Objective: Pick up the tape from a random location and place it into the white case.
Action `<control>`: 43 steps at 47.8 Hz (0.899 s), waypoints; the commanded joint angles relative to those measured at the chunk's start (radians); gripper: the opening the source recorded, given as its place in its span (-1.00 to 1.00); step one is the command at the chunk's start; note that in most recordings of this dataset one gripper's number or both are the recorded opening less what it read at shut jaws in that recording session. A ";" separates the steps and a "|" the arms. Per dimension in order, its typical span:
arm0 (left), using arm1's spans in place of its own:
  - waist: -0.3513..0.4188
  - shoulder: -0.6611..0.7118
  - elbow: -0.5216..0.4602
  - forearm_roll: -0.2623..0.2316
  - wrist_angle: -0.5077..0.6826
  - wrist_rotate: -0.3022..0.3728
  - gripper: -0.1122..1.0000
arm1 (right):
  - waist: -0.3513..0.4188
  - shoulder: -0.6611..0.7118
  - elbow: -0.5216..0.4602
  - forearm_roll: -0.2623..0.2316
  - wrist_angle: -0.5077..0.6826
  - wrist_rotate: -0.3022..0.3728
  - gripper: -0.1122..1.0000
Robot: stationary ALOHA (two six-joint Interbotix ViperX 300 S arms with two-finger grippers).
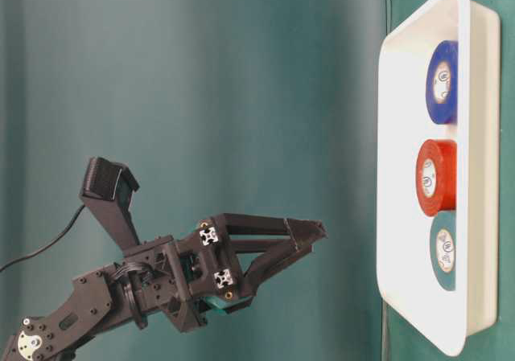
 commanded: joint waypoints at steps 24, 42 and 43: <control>-0.179 -0.043 0.009 0.000 -0.060 0.000 0.89 | -0.002 0.002 -0.029 -0.008 -0.003 0.000 0.78; -0.339 -0.041 0.017 0.000 -0.107 -0.006 0.89 | -0.002 0.002 -0.031 -0.008 -0.005 0.000 0.78; -0.337 -0.043 0.021 0.000 -0.109 -0.006 0.89 | 0.000 0.002 -0.031 -0.008 -0.005 0.000 0.78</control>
